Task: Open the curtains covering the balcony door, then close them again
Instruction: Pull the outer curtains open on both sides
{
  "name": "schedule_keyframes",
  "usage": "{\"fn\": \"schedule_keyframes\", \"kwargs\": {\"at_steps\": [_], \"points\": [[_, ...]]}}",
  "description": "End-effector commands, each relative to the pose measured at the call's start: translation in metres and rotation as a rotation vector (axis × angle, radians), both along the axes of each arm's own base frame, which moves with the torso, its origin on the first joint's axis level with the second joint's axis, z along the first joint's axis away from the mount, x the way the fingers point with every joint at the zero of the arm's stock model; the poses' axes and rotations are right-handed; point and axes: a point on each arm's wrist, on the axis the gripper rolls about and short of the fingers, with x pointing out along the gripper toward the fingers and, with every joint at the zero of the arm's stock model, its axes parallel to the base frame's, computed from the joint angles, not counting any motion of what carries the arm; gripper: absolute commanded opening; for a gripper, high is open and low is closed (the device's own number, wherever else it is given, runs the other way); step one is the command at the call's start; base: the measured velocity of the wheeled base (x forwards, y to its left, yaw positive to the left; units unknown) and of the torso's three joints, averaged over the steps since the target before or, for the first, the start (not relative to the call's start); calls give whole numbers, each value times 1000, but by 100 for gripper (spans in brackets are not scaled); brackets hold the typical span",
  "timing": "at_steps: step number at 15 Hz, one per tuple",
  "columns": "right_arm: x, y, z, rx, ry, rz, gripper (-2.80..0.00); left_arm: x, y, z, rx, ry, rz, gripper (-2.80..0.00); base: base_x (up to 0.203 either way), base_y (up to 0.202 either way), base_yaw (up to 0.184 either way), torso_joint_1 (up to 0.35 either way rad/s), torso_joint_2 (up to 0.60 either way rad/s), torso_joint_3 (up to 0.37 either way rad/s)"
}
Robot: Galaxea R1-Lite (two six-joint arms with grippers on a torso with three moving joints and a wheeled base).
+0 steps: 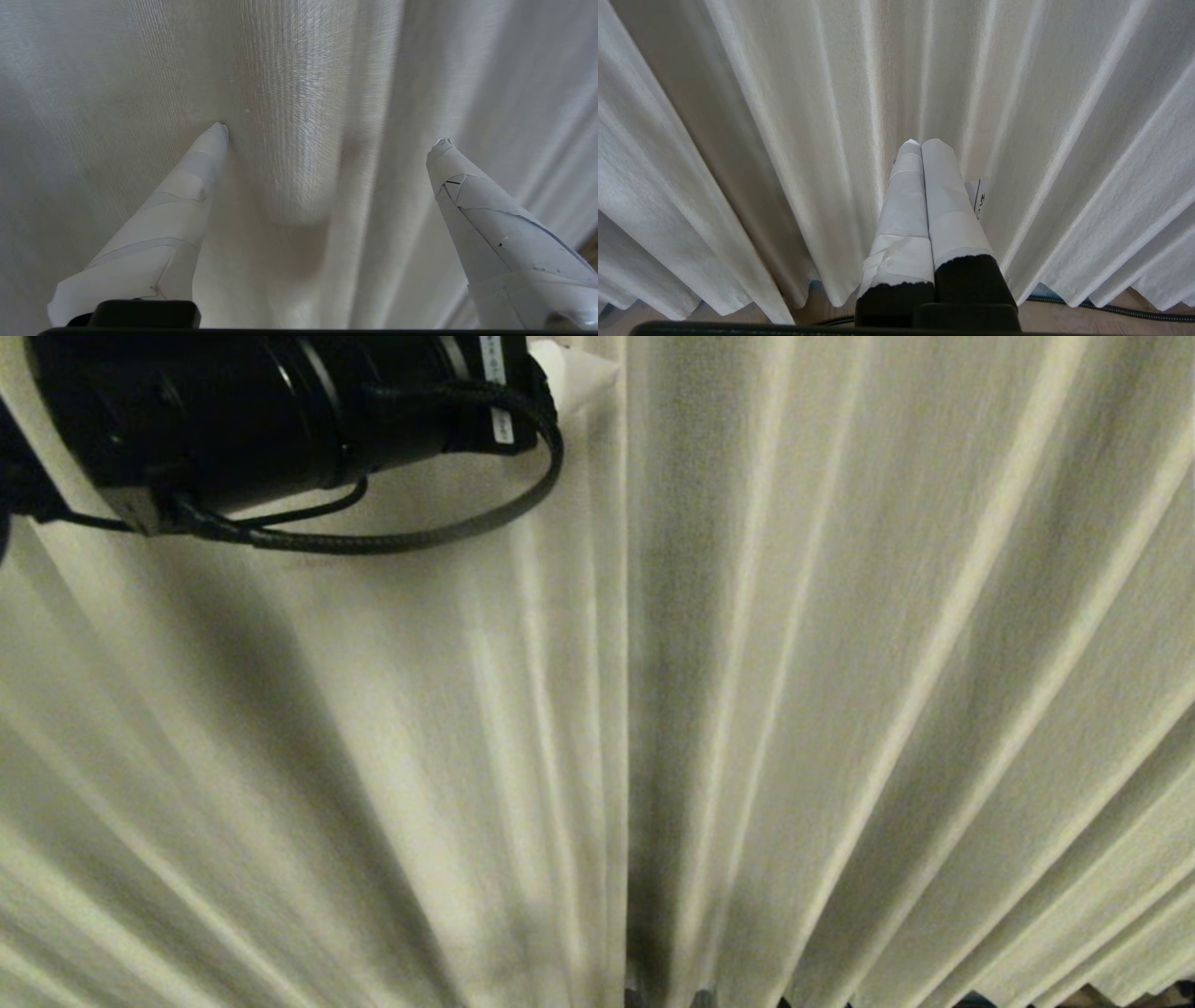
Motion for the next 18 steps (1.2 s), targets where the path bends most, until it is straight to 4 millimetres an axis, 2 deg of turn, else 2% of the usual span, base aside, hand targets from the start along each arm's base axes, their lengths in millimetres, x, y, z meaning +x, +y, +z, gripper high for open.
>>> {"fn": "schedule_keyframes", "kwargs": {"at_steps": [1, 8, 13, 18], "points": [[0, 0, 0, -1, 0, 1, -280, 13, -11, -8, 25, 14, 15, 0, 0, 0, 0, 0, 0, 0], [0, 0, 0, -1, 0, 1, -280, 47, -18, -20, 63, -58, 191, 0, 0, 0, 0, 0, 0, 0], [0, 0, 0, -1, 0, 1, -280, 69, 0, -26, 78, -62, 291, 0, 0, 0, 0, 0, 0, 0], [0, 0, 0, -1, 0, 1, -280, 83, 15, -29, 88, -53, 351, 0, 0, 0, 0, 0, 0, 0]]}}
